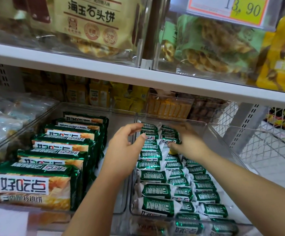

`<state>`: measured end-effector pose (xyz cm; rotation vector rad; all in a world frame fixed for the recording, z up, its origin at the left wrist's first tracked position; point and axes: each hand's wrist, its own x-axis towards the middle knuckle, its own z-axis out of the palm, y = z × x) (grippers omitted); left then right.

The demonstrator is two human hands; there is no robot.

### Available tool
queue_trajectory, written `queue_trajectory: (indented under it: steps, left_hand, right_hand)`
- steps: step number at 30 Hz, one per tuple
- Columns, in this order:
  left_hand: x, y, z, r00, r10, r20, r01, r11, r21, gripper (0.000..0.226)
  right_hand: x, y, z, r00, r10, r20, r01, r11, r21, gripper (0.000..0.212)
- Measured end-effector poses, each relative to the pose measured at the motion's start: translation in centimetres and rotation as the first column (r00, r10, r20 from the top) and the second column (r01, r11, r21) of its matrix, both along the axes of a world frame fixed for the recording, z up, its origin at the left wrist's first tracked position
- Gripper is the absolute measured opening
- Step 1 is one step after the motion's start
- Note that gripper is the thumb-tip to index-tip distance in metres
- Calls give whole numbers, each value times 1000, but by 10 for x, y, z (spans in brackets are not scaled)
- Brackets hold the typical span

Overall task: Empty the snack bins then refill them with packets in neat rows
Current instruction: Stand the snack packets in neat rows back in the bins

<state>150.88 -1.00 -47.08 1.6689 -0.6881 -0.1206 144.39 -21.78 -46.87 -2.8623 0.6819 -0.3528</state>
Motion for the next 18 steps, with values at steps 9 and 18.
queue_trajectory:
  steps: [9,18]
  left_hand:
    - [2,-1,-2,1000,-1,6,1,1000,-20,29]
    - [1,-1,-2,999,14,-31,-17,995,-95,35]
  right_hand:
    - [13,13,22,995,28,-91,-42,987,-156,59]
    - [45,48,11,912,323,-254,-332,943,10,52]
